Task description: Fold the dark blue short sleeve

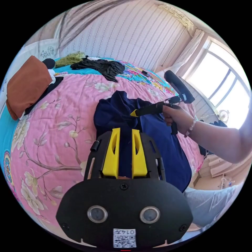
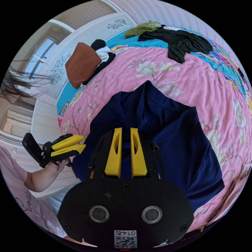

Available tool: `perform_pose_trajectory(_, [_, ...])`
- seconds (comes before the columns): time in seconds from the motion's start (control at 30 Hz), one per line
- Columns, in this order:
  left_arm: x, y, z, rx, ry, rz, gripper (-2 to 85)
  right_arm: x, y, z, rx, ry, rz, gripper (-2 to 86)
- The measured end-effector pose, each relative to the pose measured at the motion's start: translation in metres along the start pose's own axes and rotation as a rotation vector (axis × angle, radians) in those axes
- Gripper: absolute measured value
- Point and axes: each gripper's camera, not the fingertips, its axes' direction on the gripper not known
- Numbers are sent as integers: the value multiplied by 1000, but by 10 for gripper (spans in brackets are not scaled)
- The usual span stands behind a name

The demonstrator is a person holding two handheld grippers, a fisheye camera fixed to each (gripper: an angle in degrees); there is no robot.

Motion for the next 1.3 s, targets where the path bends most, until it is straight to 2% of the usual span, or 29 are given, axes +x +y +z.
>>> perform_pose_trajectory(0.1, [8, -4, 41, -102, -18, 0, 67, 15, 12, 13, -54, 7, 37, 42])
perform_pose_trajectory(0.17, [6, 0, 64, -193, -41, -14, 11, 21, 14, 20, -82, -40, 39, 26])
perform_pose_trajectory(0.3, [12, 7, 34, -74, -2, 57, -6, 21, 18, -3, 24, -29, -9, 6])
perform_pose_trajectory(0.37, [21, 18, 14, 11, 44, 165, -7, 17, 24, -21, 114, -4, -54, 3])
perform_pose_trajectory(0.43, [22, 27, 16, -24, 64, 181, -5, 19, 32, -32, 161, 31, -86, 2])
perform_pose_trajectory(0.57, [16, 41, 28, -105, 96, 163, 31, 38, 45, -19, 69, 34, -70, 3])
perform_pose_trajectory(0.63, [14, 43, 27, -114, 113, 164, 47, 51, 53, -11, -22, 102, -16, 5])
perform_pose_trajectory(0.7, [12, 44, 24, -117, 90, 166, 54, 60, 56, -9, -64, 155, 27, 8])
perform_pose_trajectory(0.77, [7, 43, 23, -102, -8, 156, 59, 61, 52, -13, -29, 125, 16, 13])
perform_pose_trajectory(0.97, [-8, 36, 66, -146, -75, 106, 63, 42, -24, 11, 132, -99, -134, 62])
perform_pose_trajectory(1.1, [-22, 34, 76, -158, -108, 49, 15, 40, -77, 69, -65, -156, -186, 19])
perform_pose_trajectory(1.3, [-48, 40, 51, -64, -229, -21, -9, 38, -104, 67, -9, -146, -272, 3])
